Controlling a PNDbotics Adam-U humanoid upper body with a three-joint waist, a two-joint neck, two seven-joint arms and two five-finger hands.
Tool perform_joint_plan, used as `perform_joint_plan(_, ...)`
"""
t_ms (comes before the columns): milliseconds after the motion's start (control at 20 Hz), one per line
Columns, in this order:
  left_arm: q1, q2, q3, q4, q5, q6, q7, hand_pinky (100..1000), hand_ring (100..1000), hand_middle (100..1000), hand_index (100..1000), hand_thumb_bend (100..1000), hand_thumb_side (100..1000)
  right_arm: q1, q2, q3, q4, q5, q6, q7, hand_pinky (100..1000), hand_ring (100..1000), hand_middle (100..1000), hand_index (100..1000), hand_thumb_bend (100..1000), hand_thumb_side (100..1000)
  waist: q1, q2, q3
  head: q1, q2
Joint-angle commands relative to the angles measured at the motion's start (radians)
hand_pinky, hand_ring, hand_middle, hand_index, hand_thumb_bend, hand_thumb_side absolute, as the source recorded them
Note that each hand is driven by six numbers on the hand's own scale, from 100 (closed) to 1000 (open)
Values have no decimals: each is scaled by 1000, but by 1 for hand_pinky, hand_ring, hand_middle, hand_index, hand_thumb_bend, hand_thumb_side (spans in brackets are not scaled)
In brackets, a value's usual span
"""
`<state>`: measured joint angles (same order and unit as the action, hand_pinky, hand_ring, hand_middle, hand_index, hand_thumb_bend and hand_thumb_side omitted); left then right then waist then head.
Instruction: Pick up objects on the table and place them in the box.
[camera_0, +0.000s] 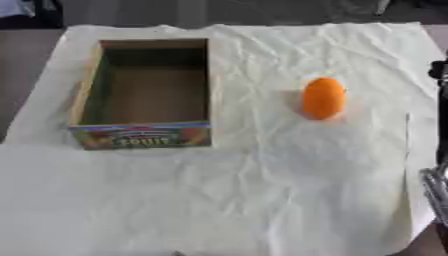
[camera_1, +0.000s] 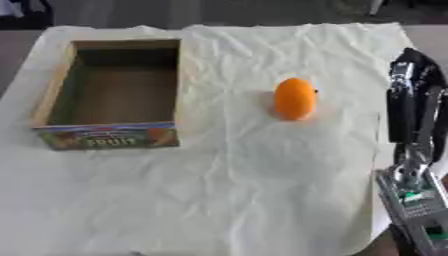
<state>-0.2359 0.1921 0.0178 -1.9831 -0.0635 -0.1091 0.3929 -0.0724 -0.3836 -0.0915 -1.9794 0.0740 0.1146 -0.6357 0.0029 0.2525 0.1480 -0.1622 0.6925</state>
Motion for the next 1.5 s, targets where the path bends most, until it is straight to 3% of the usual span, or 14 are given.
perform_joint_plan(50,-2,9,11,-17,-7,-2,-1,326,705,843,718,100,750,-20,-42,-5,-21,16,-6,0,846,747,670,827,100,918,-1,-12,0,2,1)
perform_joint_plan(300,1,13,9,-17,-6,0,-3,325,705,843,718,100,750,-54,-137,7,-21,86,10,45,843,763,697,844,200,1000,-2,-16,0,-2,6)
perform_joint_plan(550,5,17,6,-17,-5,2,-7,325,705,843,717,100,749,-99,-262,21,-21,152,67,147,849,782,733,865,313,1000,-5,-22,-1,-4,10)
perform_joint_plan(800,6,20,3,-17,-5,4,-11,325,705,843,717,100,749,-152,-387,34,-21,202,125,322,869,820,786,896,462,1000,-7,-26,2,-7,8)
perform_joint_plan(1150,5,23,0,-17,-4,5,-15,324,704,843,717,100,748,-203,-520,50,-21,275,123,641,896,861,830,956,617,1000,-10,-27,6,-7,8)
perform_joint_plan(1450,4,25,-2,-17,-3,5,-18,325,704,843,717,100,747,-243,-599,71,-21,334,96,828,912,883,844,983,685,884,-12,-27,10,-7,18)
perform_joint_plan(1500,4,25,-3,-17,-3,5,-19,325,703,843,717,100,747,-250,-610,79,-21,335,91,858,919,892,852,989,723,805,-13,-28,10,-8,18)
